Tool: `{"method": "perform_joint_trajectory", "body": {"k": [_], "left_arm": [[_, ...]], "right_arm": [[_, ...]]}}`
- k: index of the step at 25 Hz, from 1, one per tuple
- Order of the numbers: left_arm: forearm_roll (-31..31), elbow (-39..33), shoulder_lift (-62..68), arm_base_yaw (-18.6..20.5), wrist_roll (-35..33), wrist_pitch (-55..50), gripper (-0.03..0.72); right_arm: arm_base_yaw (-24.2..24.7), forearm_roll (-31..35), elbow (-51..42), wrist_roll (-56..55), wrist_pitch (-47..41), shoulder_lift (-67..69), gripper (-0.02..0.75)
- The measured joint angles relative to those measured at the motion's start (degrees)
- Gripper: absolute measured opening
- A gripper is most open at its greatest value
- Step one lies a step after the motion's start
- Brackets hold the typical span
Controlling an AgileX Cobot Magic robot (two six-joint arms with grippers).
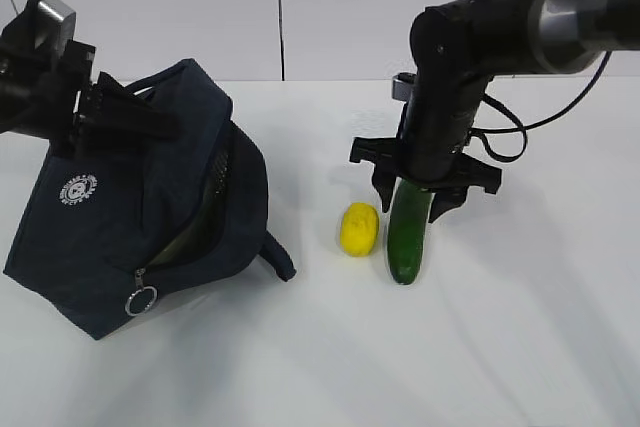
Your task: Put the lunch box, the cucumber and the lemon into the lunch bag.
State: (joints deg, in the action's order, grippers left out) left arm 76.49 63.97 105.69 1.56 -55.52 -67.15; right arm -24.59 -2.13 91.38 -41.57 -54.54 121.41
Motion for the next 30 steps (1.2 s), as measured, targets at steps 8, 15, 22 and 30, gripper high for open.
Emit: {"method": "perform_joint_trajectory", "body": {"k": [8,15,22,30], "left_arm": [[0.0,0.0,0.0,0.0,0.0,0.0,0.006],[0.0,0.0,0.0,0.0,0.0,0.0,0.006],[0.0,0.0,0.0,0.0,0.0,0.0,0.006],[0.0,0.0,0.0,0.0,0.1,0.0,0.006]], "right_arm": [[0.0,-2.8,0.0,-2.9,2.7,0.0,0.436],[0.0,-5.3,0.0,-5.5,2.5,0.0,0.436],[0.0,-4.9,0.0,-5.6,2.8,2.2,0.436],[0.0,-4.5,0.0,-5.7,2.8,4.3,0.436]]}}
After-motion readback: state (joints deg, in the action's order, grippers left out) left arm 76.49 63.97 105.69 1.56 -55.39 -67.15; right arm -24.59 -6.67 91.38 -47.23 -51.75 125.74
